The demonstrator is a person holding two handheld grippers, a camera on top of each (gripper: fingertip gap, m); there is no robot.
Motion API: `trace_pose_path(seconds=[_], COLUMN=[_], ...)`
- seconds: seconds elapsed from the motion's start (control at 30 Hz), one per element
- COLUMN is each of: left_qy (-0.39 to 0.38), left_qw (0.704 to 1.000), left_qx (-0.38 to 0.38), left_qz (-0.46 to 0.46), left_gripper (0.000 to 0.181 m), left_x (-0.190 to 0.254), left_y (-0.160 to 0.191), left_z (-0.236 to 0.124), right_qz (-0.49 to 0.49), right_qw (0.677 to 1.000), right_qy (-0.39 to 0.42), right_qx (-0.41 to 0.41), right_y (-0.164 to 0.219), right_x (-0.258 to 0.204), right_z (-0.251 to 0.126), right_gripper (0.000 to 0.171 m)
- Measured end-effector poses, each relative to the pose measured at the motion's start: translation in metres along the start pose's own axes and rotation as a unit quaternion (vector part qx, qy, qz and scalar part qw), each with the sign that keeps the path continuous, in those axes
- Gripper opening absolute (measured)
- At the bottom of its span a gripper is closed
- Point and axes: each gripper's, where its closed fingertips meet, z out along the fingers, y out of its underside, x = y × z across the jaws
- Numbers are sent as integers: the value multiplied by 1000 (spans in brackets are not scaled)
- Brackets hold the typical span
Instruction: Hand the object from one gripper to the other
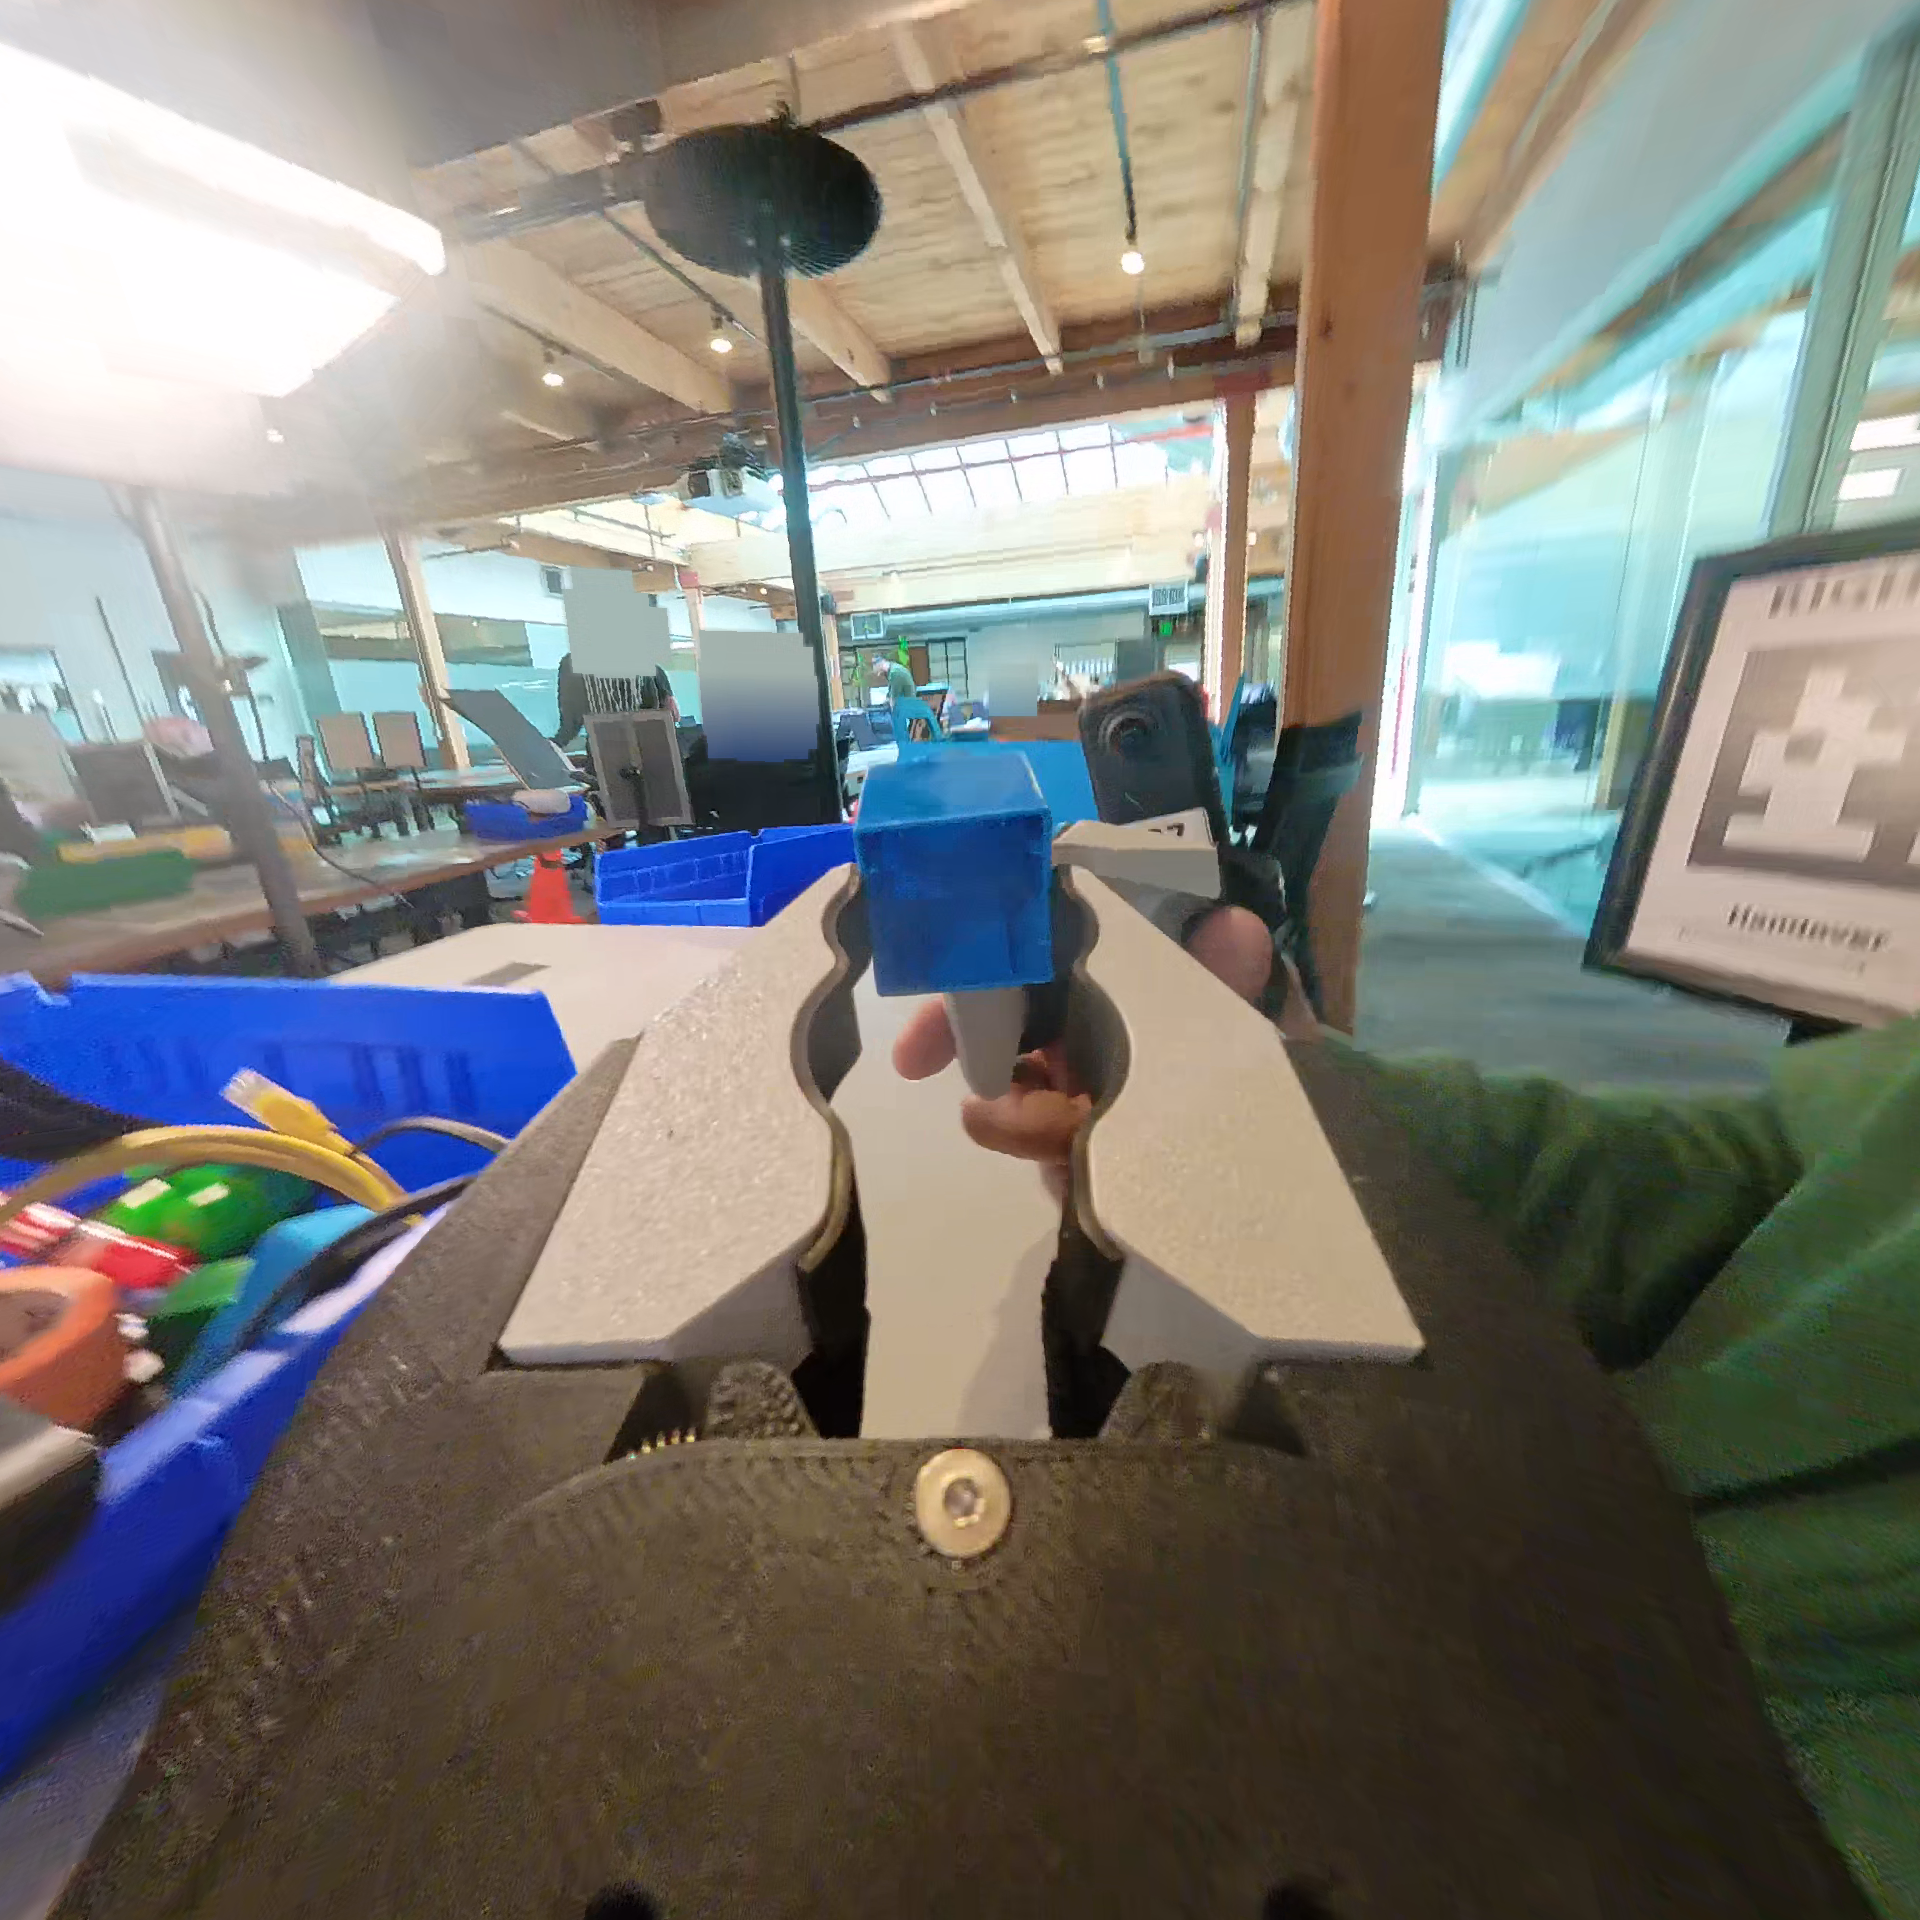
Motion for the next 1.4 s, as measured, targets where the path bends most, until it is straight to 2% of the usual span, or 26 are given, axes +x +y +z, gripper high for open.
trace_pose_path(seconds=[0.2, 0.5, 0.7, 0.9, 1.23, 1.27, 1.4], left_qy=[21, 10, -35, -86, -98, -98, -101], left_qw=[994, 981, 967, 937, 915, 913, 921], left_qx=[-9, 13, 17, -13, -46, -47, -65], left_qz=[106, 192, 252, 339, 389, 392, 372], left_gripper=[35, 36, 36, 35, 35, 35, 37], left_x=[5, 14, 7, 0, 0, 0, -4], left_y=[-11, -17, -16, -2, 14, 15, 21], left_z=[-13, -13, -18, -19, -16, -16, -14], right_qz=[20, 72, 96, 123, 160, 157, 100], right_qw=[999, 995, 990, 982, 977, 978, 990], right_qy=[-22, -65, -95, -133, -124, -117, -79], right_qx=[-25, -33, -37, -59, -74, -74, -67], right_y=[9, 12, 12, 19, 24, 25, 24], right_x=[-6, -13, -19, -30, -23, -20, -12], right_z=[3, 4, 6, 10, 15, 15, 16], right_gripper=[45, 46, 51, 53, 50, 43, 40])
